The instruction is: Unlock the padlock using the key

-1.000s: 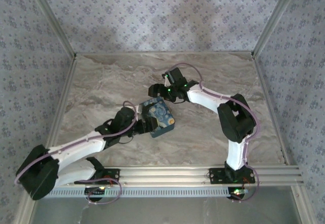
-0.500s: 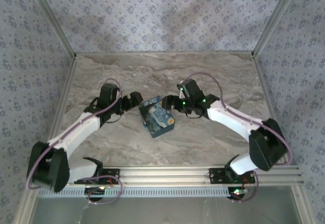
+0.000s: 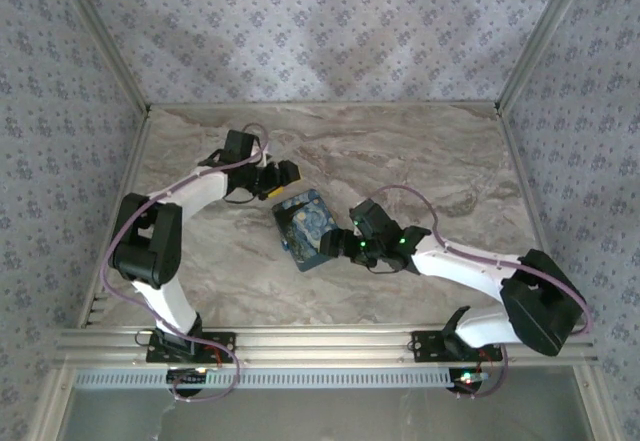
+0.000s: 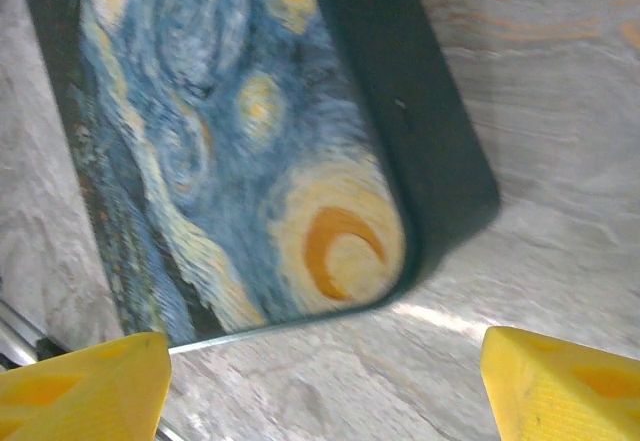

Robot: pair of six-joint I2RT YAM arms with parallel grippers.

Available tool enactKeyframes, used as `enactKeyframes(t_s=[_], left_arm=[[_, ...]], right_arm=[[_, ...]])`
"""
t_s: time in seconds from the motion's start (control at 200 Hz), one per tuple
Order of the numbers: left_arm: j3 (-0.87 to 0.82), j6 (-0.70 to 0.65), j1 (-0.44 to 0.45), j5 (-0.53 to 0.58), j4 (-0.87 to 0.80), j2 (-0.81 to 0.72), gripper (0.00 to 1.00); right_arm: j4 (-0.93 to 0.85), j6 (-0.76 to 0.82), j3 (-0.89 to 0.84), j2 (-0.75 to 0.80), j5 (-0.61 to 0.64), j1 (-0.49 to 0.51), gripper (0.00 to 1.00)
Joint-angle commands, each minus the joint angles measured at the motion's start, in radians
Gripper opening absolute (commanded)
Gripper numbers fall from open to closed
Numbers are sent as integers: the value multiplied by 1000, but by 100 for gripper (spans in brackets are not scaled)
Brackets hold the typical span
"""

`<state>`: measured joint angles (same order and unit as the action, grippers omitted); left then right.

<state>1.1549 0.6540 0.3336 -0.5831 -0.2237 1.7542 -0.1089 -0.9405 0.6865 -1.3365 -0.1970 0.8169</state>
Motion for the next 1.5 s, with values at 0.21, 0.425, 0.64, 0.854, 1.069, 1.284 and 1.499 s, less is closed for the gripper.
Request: enactKeyframes(t_s=[0.21,0.425,0.64,0.854,1.069,1.284,1.499], left_arm=[[-110,-31,7,-73,-16,-110,74],[-260,22,9,-51,51,-222,74],[-363,101,62,-5,134,-305,73],[-360,158,126,54,201,-294,73],[-288,174,172,91,229,-221,73],[-239,177,186,112,240,-159,74],[-211,159,186,130,227,-145,76]], right_arm=[[155,-45,74,-114,-25,-45,82],[127,15,195,-217,-55,-106,81],[100,61,336,-351,-128,-150,69],[66,101,425,-429,-157,-196,69],[17,146,460,-449,-175,-254,70],[-1,162,445,-428,-177,-289,70],[-22,170,443,-420,-166,-297,72]])
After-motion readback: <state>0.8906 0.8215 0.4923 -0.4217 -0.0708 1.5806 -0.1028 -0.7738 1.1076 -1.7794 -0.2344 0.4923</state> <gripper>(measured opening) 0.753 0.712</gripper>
